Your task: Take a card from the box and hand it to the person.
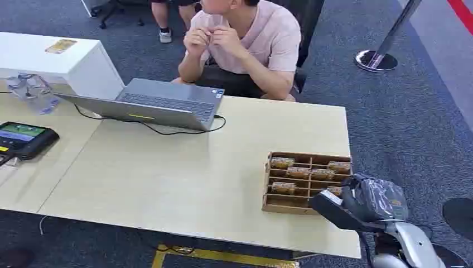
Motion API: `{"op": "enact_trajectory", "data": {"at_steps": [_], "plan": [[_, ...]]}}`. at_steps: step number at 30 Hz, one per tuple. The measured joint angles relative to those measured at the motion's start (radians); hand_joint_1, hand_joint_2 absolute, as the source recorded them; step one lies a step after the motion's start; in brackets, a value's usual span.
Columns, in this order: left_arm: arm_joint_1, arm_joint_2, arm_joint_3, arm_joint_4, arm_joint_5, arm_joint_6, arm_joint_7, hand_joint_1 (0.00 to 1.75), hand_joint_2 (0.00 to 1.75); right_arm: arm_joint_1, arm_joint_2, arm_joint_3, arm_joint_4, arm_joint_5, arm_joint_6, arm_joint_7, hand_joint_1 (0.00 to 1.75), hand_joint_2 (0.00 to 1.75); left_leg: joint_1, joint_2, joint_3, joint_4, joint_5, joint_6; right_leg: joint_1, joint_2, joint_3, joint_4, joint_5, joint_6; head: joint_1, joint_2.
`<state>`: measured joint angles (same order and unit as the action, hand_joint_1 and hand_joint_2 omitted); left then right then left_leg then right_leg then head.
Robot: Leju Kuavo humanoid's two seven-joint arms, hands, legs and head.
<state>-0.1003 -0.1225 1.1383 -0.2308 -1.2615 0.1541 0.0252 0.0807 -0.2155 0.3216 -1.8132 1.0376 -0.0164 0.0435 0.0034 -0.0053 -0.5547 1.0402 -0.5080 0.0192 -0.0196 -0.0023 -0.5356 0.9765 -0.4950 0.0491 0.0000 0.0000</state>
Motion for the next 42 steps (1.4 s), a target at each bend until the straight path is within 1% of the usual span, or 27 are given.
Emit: {"op": "enact_trajectory", "data": {"at_steps": [1,3,6,8,10,14,16,21,24,27,29,30,36,41,42], "plan": [[0.000,0.000,0.000,0.000,0.000,0.000,0.000,0.00,0.00,0.000,0.000,0.001,0.000,0.001,0.002,0.001,0.56,1.75,0.000,0.000,0.000,0.000,0.000,0.000,0.000,0.000,0.000,0.000,0.000,0.000,0.000,0.000],[0.000,0.000,0.000,0.000,0.000,0.000,0.002,0.00,0.00,0.000,0.000,0.006,0.002,0.002,0.008,0.002,0.75,1.75,0.000,0.000,0.000,0.000,0.000,0.000,0.000,0.000,0.000,0.000,0.000,0.000,0.000,0.000],[0.000,0.000,0.000,0.000,0.000,0.000,0.002,0.00,0.00,0.000,0.000,0.012,0.008,0.003,0.014,0.006,0.68,1.75,0.000,0.000,-0.001,0.000,0.000,0.000,0.000,0.000,-0.001,0.000,0.000,0.000,0.000,0.000],[0.000,0.000,0.001,0.000,0.003,0.000,0.002,0.00,0.00,-0.002,0.000,0.014,0.012,0.003,0.016,0.007,0.68,1.75,0.000,0.000,-0.001,0.000,0.000,0.000,0.000,0.000,-0.001,0.000,0.000,0.000,0.000,0.000],[0.000,0.000,0.004,0.000,0.005,0.000,0.002,0.00,0.00,-0.006,0.000,0.017,0.018,0.002,0.019,0.007,0.79,1.75,0.000,0.000,-0.001,0.000,0.000,0.000,0.000,0.000,-0.001,0.000,0.000,0.000,0.000,0.000],[0.000,0.000,0.015,0.000,0.007,0.000,0.002,0.00,0.00,-0.015,-0.001,0.028,0.029,-0.006,0.022,-0.001,0.79,1.75,0.000,0.000,-0.001,0.000,0.000,0.000,0.000,0.000,-0.001,0.000,0.000,0.000,0.000,0.000],[0.000,0.000,0.016,0.000,0.008,0.000,0.002,0.00,0.00,-0.019,-0.003,0.029,0.035,-0.007,0.022,-0.003,0.86,1.75,0.000,0.000,-0.001,0.000,0.000,0.000,0.000,0.000,-0.001,0.000,0.000,0.000,0.000,0.000],[0.000,0.000,0.017,0.000,0.008,0.000,0.002,0.00,0.00,-0.026,-0.011,0.031,0.050,-0.014,0.025,-0.008,0.91,1.75,0.000,0.000,-0.001,0.000,0.000,0.000,0.000,0.000,-0.001,0.000,0.000,0.000,0.000,0.000],[0.000,-0.001,0.017,0.000,0.008,0.000,0.000,0.00,0.00,-0.029,-0.012,0.033,0.060,-0.018,0.026,-0.009,0.86,1.75,0.000,0.000,-0.002,0.000,0.000,0.000,0.000,0.000,-0.001,0.000,0.000,0.000,0.000,0.000],[0.000,-0.002,0.018,0.000,0.009,0.000,0.000,0.00,0.00,-0.034,-0.015,0.039,0.066,-0.018,0.028,-0.009,0.86,1.75,0.000,0.000,-0.002,0.000,0.000,0.000,0.000,0.000,-0.002,0.000,0.000,0.000,0.000,0.000],[0.000,-0.003,0.018,0.000,0.011,0.000,0.000,0.00,0.00,-0.038,-0.018,0.046,0.070,-0.019,0.028,-0.009,0.89,1.75,0.000,0.000,-0.002,0.000,0.000,0.000,0.000,0.000,-0.002,0.000,0.000,0.000,0.000,0.000],[0.000,-0.003,0.018,0.000,0.011,0.000,0.000,0.00,0.00,-0.040,-0.019,0.048,0.072,-0.019,0.029,-0.009,0.84,1.75,0.000,0.000,-0.002,0.000,0.000,0.000,0.000,0.000,-0.002,0.000,0.000,0.000,0.000,0.000],[0.000,-0.003,0.018,0.000,0.011,0.001,0.000,0.00,0.00,-0.051,-0.025,0.058,0.092,-0.027,0.035,-0.007,0.73,1.75,0.000,0.000,-0.002,0.000,0.000,0.000,0.000,0.000,-0.002,0.000,0.000,0.000,0.000,0.000],[0.000,-0.003,0.023,0.002,0.011,0.001,0.000,0.00,0.00,-0.058,-0.027,0.059,0.108,-0.034,0.037,-0.004,0.75,1.75,0.000,0.000,-0.003,0.000,0.000,0.000,0.000,0.000,-0.002,0.000,0.000,0.000,0.000,0.000],[0.000,-0.003,0.023,0.002,0.011,0.001,0.000,0.00,0.00,-0.060,-0.027,0.060,0.112,-0.035,0.037,-0.001,0.72,1.75,0.000,0.000,-0.003,0.000,0.000,0.000,0.000,0.000,-0.002,0.000,0.000,0.000,0.000,0.000]]}}
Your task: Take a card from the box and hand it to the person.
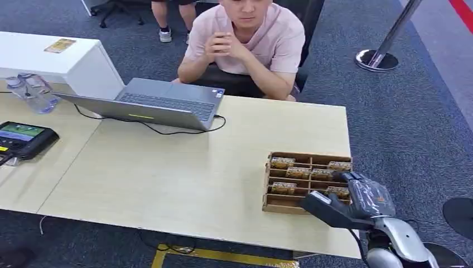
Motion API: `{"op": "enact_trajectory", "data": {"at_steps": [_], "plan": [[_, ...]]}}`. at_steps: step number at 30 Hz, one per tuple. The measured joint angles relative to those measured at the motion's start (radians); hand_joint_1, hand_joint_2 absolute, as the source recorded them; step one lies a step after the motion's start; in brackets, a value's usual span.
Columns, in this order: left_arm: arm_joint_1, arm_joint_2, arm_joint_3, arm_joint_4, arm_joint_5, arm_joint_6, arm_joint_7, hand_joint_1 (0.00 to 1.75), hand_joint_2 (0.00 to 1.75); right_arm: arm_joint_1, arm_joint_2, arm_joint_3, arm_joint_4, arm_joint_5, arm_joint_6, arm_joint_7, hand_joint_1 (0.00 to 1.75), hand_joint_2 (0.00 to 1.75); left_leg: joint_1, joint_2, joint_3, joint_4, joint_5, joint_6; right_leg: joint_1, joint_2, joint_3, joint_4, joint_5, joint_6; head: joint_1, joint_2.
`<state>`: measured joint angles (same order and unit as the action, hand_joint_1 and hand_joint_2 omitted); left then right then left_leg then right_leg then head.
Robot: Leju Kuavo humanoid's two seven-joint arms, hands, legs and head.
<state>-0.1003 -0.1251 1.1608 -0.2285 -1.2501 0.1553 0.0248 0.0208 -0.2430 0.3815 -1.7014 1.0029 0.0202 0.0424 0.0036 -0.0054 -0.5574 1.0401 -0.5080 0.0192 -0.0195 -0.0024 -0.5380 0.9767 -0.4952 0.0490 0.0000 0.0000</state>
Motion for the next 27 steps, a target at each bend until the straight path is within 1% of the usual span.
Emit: {"op": "enact_trajectory", "data": {"at_steps": [1,2,3,8,9,10,12,14,19,20,22,23,27], "plan": [[0.000,0.000,0.000,0.000,0.000,0.000,0.000,0.00,0.00,-0.001,0.000,0.002,0.003,0.000,0.000,0.002,0.73,1.75,0.000,0.000,0.000,0.000,0.000,0.000,0.000,0.000,0.000,0.000,0.000,0.000,0.000,0.000],[0.000,0.000,0.000,0.000,0.000,0.000,0.000,0.00,0.00,-0.002,0.000,0.003,0.006,0.000,0.000,0.002,0.72,1.75,0.000,0.000,0.000,0.000,0.000,0.000,0.000,0.000,0.000,0.000,0.000,0.000,0.000,0.000],[0.000,0.000,0.000,0.000,0.000,0.000,0.000,0.00,0.00,-0.004,0.000,0.005,0.008,0.000,0.000,0.002,0.75,1.75,0.000,0.000,0.000,0.000,0.000,0.000,0.000,0.000,0.000,0.000,0.000,0.000,0.000,0.000],[0.000,0.000,0.001,0.000,0.003,0.000,0.000,0.00,0.00,-0.009,-0.008,0.013,0.018,0.000,-0.009,0.015,0.75,1.75,0.000,0.000,0.000,0.000,0.000,0.000,0.000,0.000,0.000,0.000,0.000,0.000,0.000,0.000],[0.000,0.000,0.001,0.000,0.003,0.000,0.000,0.00,0.00,-0.009,-0.010,0.013,0.018,0.000,-0.013,0.018,0.77,1.75,0.000,0.000,0.000,0.000,0.000,0.000,0.000,0.000,0.000,0.000,0.000,0.000,0.000,0.000],[0.000,0.000,0.001,0.000,0.003,0.000,0.001,0.00,0.00,-0.009,-0.011,0.013,0.018,0.000,-0.015,0.020,0.84,1.75,0.000,0.000,0.000,0.000,0.000,0.000,0.000,0.000,0.000,0.000,0.000,0.000,0.000,0.000],[0.000,0.000,0.001,0.000,0.003,0.000,0.001,0.00,0.00,-0.009,-0.015,0.013,0.018,0.000,-0.021,0.021,0.84,1.75,0.000,0.000,0.000,0.000,0.000,0.000,0.000,0.000,0.000,0.000,-0.001,0.000,0.000,0.000],[0.000,0.000,0.001,0.000,0.003,0.000,0.003,0.00,0.00,-0.007,-0.017,0.013,0.017,-0.001,-0.026,0.023,0.77,1.75,0.000,0.000,0.000,0.000,0.000,0.000,0.000,0.000,0.000,0.000,-0.001,0.000,0.000,0.000],[0.000,0.000,0.001,0.000,0.002,0.000,0.005,0.00,0.00,0.007,-0.021,0.011,0.004,0.000,-0.037,0.031,0.77,1.75,0.000,0.000,0.000,0.000,0.000,-0.001,0.000,0.000,-0.001,0.000,-0.001,0.000,0.000,0.000],[0.000,0.000,0.001,0.000,0.002,0.000,0.006,0.00,0.00,0.008,-0.023,0.011,0.002,0.000,-0.038,0.031,0.80,1.75,0.000,0.000,0.000,0.000,-0.001,-0.001,0.000,0.000,-0.001,0.000,-0.001,0.000,0.000,0.000],[0.000,0.000,0.001,0.000,0.002,0.000,0.008,0.00,0.00,0.010,-0.023,0.011,-0.001,0.000,-0.040,0.033,0.80,1.75,0.000,0.000,0.000,0.000,-0.001,-0.001,0.000,0.000,-0.001,0.000,-0.001,0.000,0.000,0.000],[0.000,0.000,0.001,0.000,0.001,0.000,0.008,0.00,0.00,0.012,-0.023,0.011,-0.003,0.001,-0.041,0.034,0.77,1.75,0.000,0.000,0.000,0.000,-0.001,-0.001,0.000,0.000,-0.001,0.000,-0.001,0.000,0.000,0.000],[0.000,0.000,0.001,0.000,0.000,0.000,0.009,0.00,0.00,0.017,-0.023,0.011,-0.014,0.012,-0.041,0.041,0.77,1.75,0.000,0.000,0.000,0.000,-0.001,-0.001,0.000,0.000,-0.001,0.000,-0.001,0.000,0.000,0.000]]}}
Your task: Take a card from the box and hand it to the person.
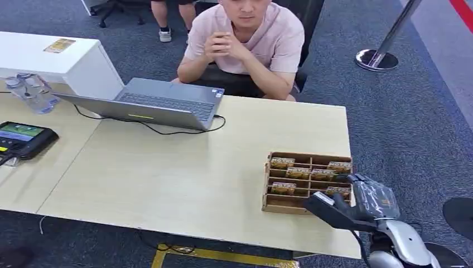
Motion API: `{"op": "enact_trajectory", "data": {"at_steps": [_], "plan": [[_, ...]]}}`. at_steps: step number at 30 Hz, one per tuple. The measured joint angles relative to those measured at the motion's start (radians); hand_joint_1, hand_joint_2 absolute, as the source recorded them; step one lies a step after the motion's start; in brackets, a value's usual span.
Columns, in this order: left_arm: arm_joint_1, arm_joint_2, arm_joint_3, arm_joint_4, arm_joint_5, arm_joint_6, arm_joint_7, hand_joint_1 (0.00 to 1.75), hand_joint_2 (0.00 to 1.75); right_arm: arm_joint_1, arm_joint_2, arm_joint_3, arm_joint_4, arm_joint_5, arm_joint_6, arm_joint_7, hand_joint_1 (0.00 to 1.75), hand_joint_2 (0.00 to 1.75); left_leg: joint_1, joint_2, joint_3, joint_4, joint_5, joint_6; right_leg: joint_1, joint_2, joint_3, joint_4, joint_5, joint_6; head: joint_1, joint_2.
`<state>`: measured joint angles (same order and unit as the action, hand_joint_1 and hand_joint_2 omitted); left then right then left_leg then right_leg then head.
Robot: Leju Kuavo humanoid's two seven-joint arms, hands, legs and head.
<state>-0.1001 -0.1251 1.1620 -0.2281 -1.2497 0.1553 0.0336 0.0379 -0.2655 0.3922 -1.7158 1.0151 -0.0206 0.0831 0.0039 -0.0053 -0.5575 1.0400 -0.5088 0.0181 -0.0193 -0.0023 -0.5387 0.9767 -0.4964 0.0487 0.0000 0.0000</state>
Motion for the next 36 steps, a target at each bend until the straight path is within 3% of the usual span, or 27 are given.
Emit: {"op": "enact_trajectory", "data": {"at_steps": [10,23,36], "plan": [[0.000,0.000,0.000,0.000,-0.004,0.000,0.003,0.00,0.00,0.021,0.001,0.000,-0.004,0.021,0.010,0.003,0.91,1.75,0.000,0.000,0.000,0.000,0.000,0.000,0.000,0.000,0.000,0.000,0.000,0.000,0.000,0.000],[0.000,0.000,0.000,0.000,-0.004,0.000,0.001,0.00,0.00,0.025,0.001,0.000,-0.003,0.022,0.017,-0.003,0.80,1.75,0.000,0.000,0.000,0.000,-0.001,0.000,0.000,0.000,0.000,0.000,-0.001,0.000,0.000,0.000],[0.000,-0.003,0.001,0.001,0.005,0.000,-0.002,0.00,0.00,0.015,0.001,0.001,0.009,0.020,0.029,-0.011,0.94,1.75,0.000,0.000,0.000,0.000,-0.001,-0.001,0.000,0.000,0.000,0.000,-0.001,-0.001,0.000,0.000]]}}
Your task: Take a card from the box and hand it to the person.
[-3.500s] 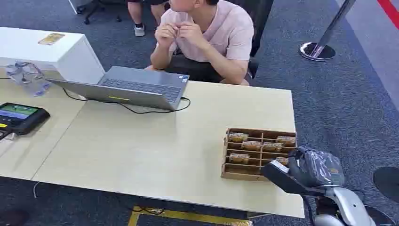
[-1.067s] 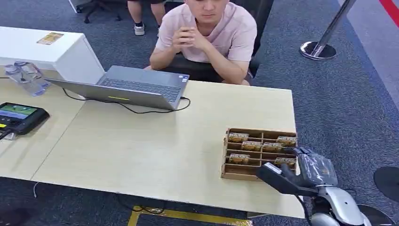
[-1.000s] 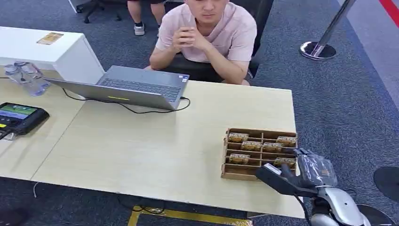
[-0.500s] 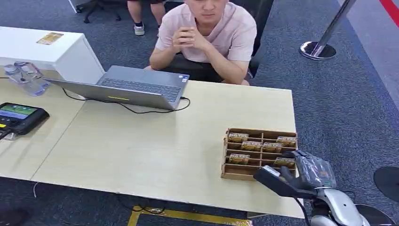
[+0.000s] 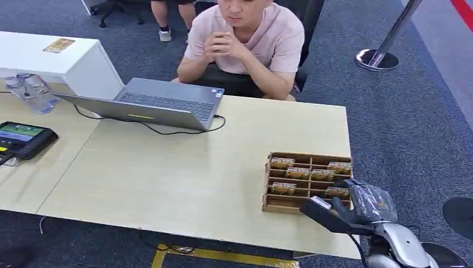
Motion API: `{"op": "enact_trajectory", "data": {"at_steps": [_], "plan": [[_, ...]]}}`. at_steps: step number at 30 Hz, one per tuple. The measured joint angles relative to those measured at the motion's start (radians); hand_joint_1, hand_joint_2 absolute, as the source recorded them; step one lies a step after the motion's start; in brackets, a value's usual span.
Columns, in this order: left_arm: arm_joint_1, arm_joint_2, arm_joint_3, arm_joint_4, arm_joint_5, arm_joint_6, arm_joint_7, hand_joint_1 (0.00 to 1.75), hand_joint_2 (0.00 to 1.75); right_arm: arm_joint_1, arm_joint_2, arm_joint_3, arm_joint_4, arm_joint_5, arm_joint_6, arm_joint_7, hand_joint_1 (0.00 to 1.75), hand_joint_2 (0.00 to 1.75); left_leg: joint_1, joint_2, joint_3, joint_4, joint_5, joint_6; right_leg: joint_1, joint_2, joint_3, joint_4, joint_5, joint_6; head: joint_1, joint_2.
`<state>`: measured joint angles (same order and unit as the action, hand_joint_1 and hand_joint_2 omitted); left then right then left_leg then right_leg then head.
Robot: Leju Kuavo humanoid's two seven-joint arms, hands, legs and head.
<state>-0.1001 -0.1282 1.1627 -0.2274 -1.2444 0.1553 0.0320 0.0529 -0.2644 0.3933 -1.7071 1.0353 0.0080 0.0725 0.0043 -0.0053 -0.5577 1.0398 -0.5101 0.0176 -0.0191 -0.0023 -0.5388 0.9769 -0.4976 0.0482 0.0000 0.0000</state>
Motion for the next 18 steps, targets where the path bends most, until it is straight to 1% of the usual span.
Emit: {"op": "enact_trajectory", "data": {"at_steps": [4,7,11,14,15,16,17,18], "plan": [[0.000,-0.002,0.001,0.002,0.007,-0.007,-0.021,0.00,0.00,-0.002,0.000,0.000,0.002,0.000,0.000,0.000,0.93,1.75,0.000,0.000,0.000,0.000,0.000,0.000,0.000,0.000,0.000,0.000,-0.001,0.000,0.000,0.000],[0.000,-0.002,0.008,0.003,0.021,-0.027,-0.041,0.00,0.00,-0.002,-0.001,0.000,0.002,0.000,0.000,0.000,0.93,1.75,0.000,0.000,0.000,0.000,0.000,0.000,0.000,0.000,0.000,0.000,-0.001,0.000,0.000,0.000],[0.000,-0.002,0.019,0.005,0.027,-0.036,-0.048,0.00,0.00,-0.002,-0.001,0.000,0.002,0.000,0.000,0.000,0.91,1.75,0.000,0.000,0.000,0.000,0.000,0.000,0.000,0.000,0.000,0.000,-0.001,0.000,0.000,0.000],[0.000,-0.002,0.023,0.005,0.032,-0.037,-0.053,0.00,0.00,-0.002,-0.001,0.000,0.002,0.000,0.000,0.000,0.98,1.75,0.000,0.000,0.000,0.000,0.000,0.000,0.000,0.000,0.000,0.000,-0.001,0.000,0.000,0.000],[0.000,-0.002,0.025,0.005,0.037,-0.038,-0.060,0.00,0.00,-0.002,-0.001,0.000,0.002,0.000,0.000,0.000,1.17,1.75,0.000,0.000,0.000,0.000,0.000,0.000,0.000,0.000,0.000,0.000,-0.001,0.000,0.000,0.000],[0.000,-0.002,0.027,0.005,0.042,-0.039,-0.067,0.00,1.75,-0.001,-0.001,0.000,0.002,0.000,0.000,0.000,1.34,1.75,0.000,0.000,0.000,0.000,0.000,0.000,0.000,0.000,0.000,0.000,-0.001,0.000,0.000,0.000],[0.000,-0.002,0.030,0.005,0.046,-0.041,-0.074,0.00,1.75,-0.001,-0.001,0.000,0.002,0.000,0.000,0.000,1.45,1.75,0.000,0.000,0.000,0.000,0.000,0.000,0.000,0.000,0.000,0.000,-0.001,0.000,0.000,0.000],[0.000,-0.002,0.033,0.005,0.051,-0.046,-0.084,0.00,1.75,-0.001,-0.001,0.000,0.002,0.000,0.000,0.000,1.52,1.75,0.000,0.000,0.000,0.000,-0.001,0.000,0.000,0.000,0.000,0.000,-0.001,0.000,0.000,0.000]]}}
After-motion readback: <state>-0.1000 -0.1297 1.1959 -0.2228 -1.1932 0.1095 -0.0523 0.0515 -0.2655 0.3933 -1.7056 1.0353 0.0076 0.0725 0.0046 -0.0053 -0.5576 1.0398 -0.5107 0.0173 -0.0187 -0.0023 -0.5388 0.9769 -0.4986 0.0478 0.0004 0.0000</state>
